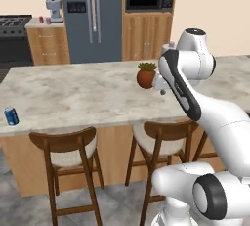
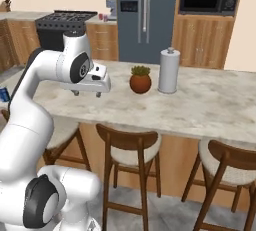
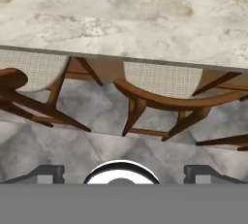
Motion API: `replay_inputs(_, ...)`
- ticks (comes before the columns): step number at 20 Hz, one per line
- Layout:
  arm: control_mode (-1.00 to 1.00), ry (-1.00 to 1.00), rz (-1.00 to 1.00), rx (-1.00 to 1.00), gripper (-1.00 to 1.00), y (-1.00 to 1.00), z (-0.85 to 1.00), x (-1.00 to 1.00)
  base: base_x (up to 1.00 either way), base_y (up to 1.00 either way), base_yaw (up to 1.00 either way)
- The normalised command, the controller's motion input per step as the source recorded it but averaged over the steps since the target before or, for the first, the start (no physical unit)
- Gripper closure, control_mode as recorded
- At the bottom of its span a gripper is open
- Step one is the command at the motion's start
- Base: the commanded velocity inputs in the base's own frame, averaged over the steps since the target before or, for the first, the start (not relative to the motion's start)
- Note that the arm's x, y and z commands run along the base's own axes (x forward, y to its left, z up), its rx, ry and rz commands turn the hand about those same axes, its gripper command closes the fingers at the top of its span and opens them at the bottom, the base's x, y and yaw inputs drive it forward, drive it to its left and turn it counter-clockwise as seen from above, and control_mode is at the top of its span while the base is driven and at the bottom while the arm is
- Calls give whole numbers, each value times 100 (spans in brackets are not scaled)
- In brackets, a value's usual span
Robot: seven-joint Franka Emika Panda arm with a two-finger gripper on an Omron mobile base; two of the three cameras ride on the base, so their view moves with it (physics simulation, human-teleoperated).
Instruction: Four empty soda cans are scattered around the kitchen. Gather all the cans and cluster them next to the stove for recycling.
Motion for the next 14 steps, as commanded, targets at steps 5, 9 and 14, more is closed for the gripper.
replay_inputs(5, 100, 0, 0, 0, -100, 0, 0, 0, -35, -38, 1)
replay_inputs(9, 100, 0, 0, 0, -100, 0, 0, 0, -30, -67, 0)
replay_inputs(14, 100, 0, 0, 0, -100, 0, 0, 0, -25, -80, 0)
